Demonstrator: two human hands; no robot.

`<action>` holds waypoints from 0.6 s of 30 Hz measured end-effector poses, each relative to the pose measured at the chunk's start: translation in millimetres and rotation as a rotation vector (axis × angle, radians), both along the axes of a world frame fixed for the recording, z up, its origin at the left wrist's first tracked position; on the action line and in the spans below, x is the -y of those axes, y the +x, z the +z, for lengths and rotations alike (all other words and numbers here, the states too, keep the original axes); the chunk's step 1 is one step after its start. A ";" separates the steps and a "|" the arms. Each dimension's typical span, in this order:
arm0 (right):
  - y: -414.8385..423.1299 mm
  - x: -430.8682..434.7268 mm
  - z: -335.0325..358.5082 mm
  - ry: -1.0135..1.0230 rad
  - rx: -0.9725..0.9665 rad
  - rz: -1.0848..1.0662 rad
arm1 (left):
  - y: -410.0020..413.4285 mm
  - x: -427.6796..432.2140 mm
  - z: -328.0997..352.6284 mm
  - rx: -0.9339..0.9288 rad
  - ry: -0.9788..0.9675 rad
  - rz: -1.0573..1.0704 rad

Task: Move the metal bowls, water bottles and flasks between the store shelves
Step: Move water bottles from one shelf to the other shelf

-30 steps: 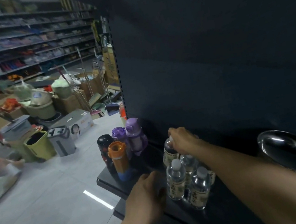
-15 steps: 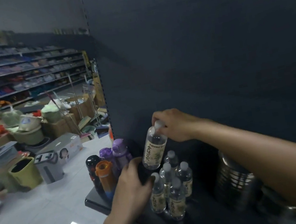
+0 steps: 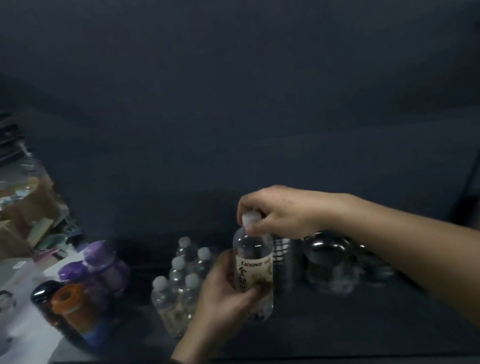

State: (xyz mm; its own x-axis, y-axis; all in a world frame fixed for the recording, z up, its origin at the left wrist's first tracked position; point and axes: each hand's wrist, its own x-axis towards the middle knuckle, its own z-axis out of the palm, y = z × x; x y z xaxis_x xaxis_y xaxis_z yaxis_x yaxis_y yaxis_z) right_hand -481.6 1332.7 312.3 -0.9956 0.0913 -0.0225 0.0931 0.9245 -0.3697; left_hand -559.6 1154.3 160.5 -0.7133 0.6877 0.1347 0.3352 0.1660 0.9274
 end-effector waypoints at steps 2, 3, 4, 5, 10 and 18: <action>34.2 -23.3 -10.4 -0.044 -0.001 -0.092 | 24.7 -24.5 -5.7 0.015 -0.015 -0.042; 52.3 -34.5 -14.0 -0.068 -0.007 -0.144 | 39.2 -36.7 -6.1 0.014 -0.020 -0.066; 71.6 -44.3 -16.6 -0.089 -0.012 -0.194 | 54.3 -49.0 -6.7 0.007 -0.024 -0.087; 91.9 -53.6 -18.7 -0.102 -0.017 -0.235 | 71.2 -60.9 -5.8 0.004 -0.031 -0.099; 204.5 -105.3 -23.4 -0.121 -0.048 -0.428 | 171.2 -121.8 3.9 -0.011 -0.080 -0.205; 415.1 -193.3 -31.3 -0.162 -0.108 -0.661 | 359.1 -235.2 6.4 -0.033 -0.092 -0.337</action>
State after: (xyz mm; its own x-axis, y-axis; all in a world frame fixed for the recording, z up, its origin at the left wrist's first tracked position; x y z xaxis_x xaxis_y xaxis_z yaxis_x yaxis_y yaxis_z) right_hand -66.5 1526.1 281.1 -0.7296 0.6838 0.0086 0.5733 0.6184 -0.5375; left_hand -200.6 1389.4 166.9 -0.4403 0.8942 0.0807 0.4151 0.1230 0.9014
